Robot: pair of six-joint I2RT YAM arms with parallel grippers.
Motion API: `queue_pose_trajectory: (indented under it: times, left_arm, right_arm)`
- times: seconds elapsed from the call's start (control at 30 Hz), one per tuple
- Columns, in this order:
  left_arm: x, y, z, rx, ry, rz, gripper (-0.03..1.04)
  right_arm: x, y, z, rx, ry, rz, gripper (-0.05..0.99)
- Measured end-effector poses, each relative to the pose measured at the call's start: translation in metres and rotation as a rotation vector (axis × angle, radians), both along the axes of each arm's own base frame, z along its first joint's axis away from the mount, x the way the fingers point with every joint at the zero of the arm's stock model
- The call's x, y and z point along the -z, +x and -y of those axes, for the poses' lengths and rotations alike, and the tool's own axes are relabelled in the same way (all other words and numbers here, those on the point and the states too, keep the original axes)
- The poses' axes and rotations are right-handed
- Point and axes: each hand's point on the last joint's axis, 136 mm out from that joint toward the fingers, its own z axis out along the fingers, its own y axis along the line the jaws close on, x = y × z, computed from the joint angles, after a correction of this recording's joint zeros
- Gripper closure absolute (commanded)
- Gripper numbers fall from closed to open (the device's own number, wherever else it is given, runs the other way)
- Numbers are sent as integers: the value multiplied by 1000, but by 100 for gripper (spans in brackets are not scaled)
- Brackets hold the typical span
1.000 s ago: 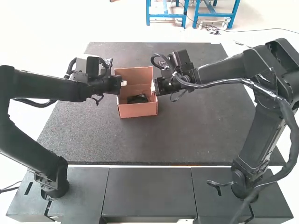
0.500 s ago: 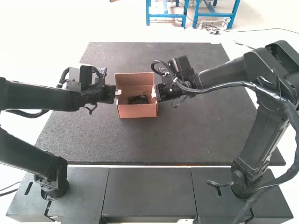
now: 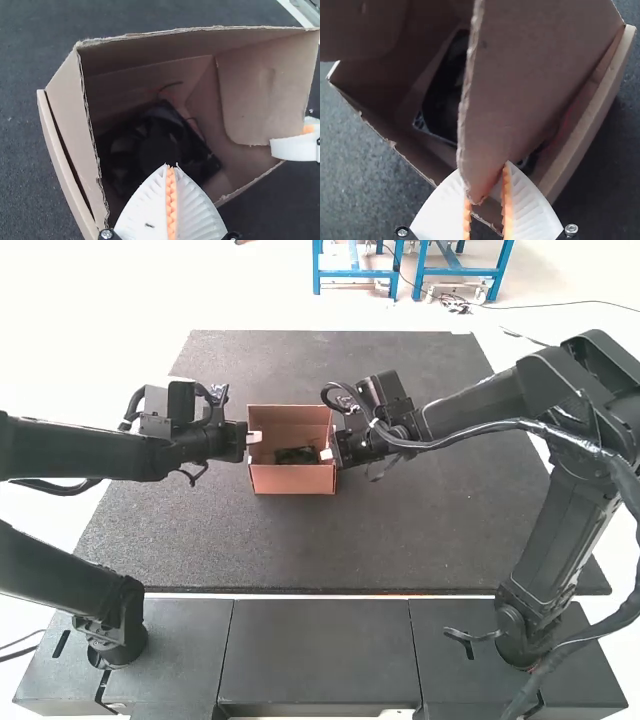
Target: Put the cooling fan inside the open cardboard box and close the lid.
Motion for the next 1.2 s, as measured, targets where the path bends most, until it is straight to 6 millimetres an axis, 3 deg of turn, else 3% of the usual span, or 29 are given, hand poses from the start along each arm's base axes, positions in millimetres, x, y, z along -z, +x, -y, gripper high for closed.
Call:
queue_pose_trajectory:
  times: [0.2,0.37,0.67,0.8,1.0,1.2]
  left_arm:
    - [-21,-8,4,33,-30,42,98]
    - [-60,-21,11,81,-98,119,98]
    - [-163,-49,55,250,-279,233,98]
    - [-189,-51,63,277,-335,293,98]
    - [-175,-21,74,256,-348,298,98]
    - [-121,19,83,202,-316,219,98]
  right_arm:
    - [-3,-3,-7,-12,14,10,25]
    - [-17,0,-7,-1,32,39,4]
    - [-50,-4,-1,16,57,84,2]
    - [-56,-13,6,17,38,68,2]
    - [-86,-29,19,10,43,92,2]
    - [-111,-47,30,0,53,106,2]
